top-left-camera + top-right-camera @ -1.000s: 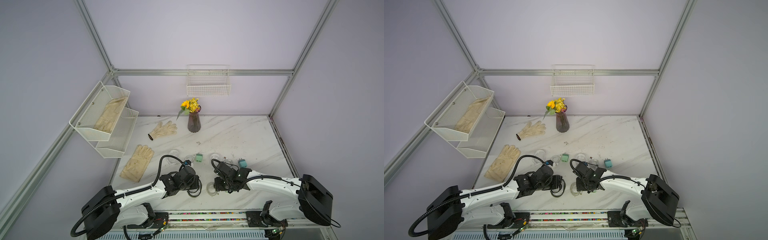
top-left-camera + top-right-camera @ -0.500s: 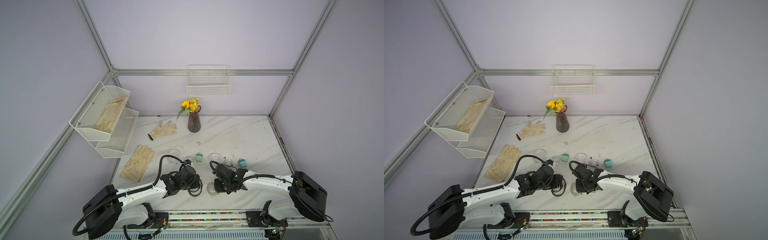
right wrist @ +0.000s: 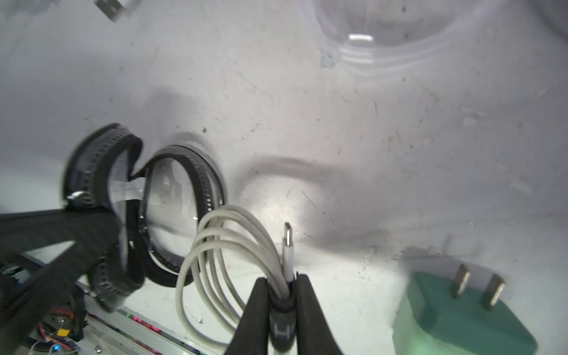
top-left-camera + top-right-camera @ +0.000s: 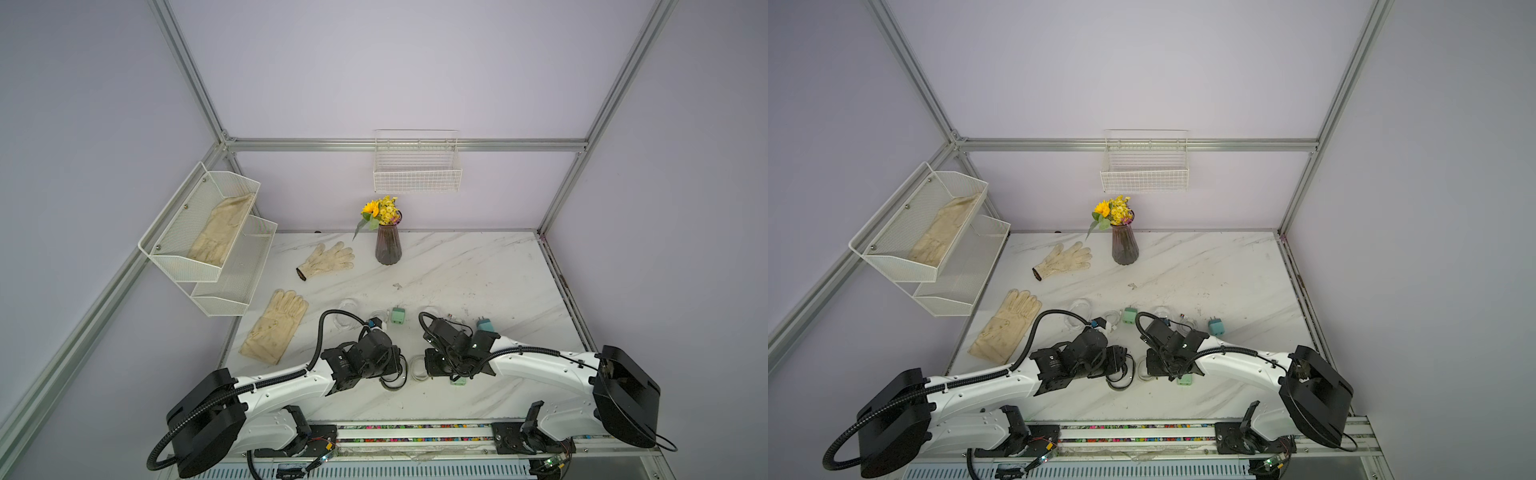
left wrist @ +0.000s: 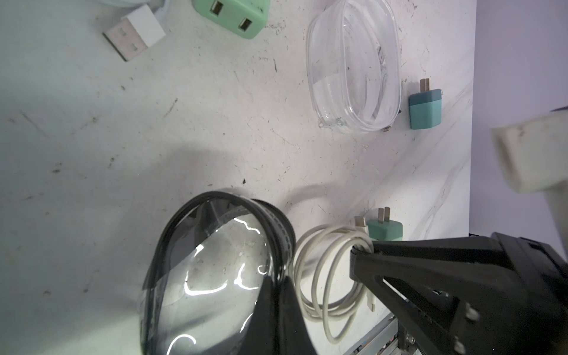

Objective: Pack away charging kits
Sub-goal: Pick up the charging cable from the center of the board, then place the charging cable in the storage bag.

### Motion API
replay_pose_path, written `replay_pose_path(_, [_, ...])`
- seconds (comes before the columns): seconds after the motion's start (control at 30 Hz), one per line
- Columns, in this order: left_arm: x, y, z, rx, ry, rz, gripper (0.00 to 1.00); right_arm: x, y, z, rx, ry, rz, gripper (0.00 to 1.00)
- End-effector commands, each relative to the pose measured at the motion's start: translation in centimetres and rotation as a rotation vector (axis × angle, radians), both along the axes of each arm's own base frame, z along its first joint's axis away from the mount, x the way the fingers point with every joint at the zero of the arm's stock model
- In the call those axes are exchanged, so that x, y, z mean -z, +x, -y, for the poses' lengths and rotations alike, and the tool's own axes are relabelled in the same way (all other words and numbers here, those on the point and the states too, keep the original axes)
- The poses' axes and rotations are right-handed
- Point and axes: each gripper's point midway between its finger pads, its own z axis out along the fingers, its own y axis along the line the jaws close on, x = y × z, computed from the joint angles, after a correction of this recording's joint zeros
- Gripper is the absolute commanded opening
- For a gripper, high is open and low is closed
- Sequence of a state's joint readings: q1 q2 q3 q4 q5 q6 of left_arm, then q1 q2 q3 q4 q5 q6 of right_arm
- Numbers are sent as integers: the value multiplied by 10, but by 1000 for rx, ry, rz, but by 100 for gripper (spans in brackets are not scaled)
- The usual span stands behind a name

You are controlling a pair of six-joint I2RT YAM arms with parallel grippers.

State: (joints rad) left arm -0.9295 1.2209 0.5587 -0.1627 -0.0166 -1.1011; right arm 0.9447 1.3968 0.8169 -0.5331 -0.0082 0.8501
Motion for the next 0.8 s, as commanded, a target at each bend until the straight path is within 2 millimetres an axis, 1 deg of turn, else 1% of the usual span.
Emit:
replay_pose_path(0.0, [-4, 8, 1, -55, -36, 6, 0, -21, 9, -9, 17, 41, 44, 16])
replay_pose_path(0.1, [-5, 11, 1, -77, -75, 4, 0, -27, 13, -17, 15, 77, 63, 16])
replay_pose_path(0.33, [-13, 13, -1, -103, -121, 15, 0, -8, 15, -29, 8, 122, 56, 15])
replay_pose_path(0.43, [-12, 10, -3, -101, -122, 8, 0, 3, 17, -26, 5, 87, 53, 15])
replay_pose_path(0.53, [-14, 8, -4, -104, -145, 11, 0, 15, 17, -20, 5, 45, 55, 14])
replay_pose_path(0.63, [-14, 7, -6, -109, -156, 17, 0, 18, 19, -16, 12, 27, 66, 14])
replay_pose_path(0.77, [-17, 8, -3, -100, -171, 27, 0, 19, 23, -18, 13, 13, 72, 14])
